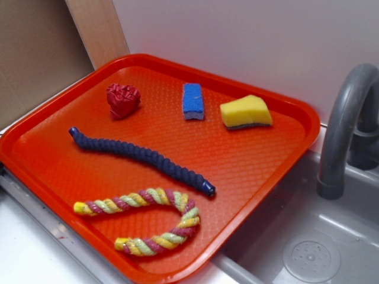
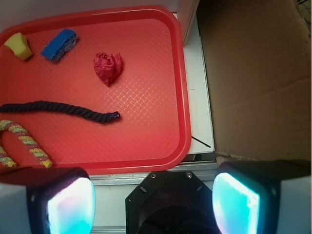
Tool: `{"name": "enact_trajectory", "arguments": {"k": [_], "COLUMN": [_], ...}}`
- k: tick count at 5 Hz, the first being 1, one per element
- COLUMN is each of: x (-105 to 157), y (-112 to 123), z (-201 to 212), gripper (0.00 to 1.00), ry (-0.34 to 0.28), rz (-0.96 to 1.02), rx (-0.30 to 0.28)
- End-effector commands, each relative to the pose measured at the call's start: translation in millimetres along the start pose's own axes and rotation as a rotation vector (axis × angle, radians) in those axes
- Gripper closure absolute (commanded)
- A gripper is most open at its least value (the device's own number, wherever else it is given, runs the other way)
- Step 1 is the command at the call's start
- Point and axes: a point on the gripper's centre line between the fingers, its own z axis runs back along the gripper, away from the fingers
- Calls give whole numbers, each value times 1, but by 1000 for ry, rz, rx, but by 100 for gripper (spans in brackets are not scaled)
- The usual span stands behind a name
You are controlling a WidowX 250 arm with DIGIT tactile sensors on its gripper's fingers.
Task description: Grab the green sponge.
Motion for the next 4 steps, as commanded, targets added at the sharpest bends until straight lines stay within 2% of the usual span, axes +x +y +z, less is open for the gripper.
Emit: {"name": "enact_trajectory", "arguments": {"k": [1, 2, 3, 4], "x": [0, 20, 41, 61], "y": [0, -39, -65, -101], "z": [0, -26, -49, -71], "gripper": [0, 0, 0, 0], "ry": [0, -22, -112, -187], "rz": [0, -120, -207, -341], "rx": [0, 34, 9, -47]}}
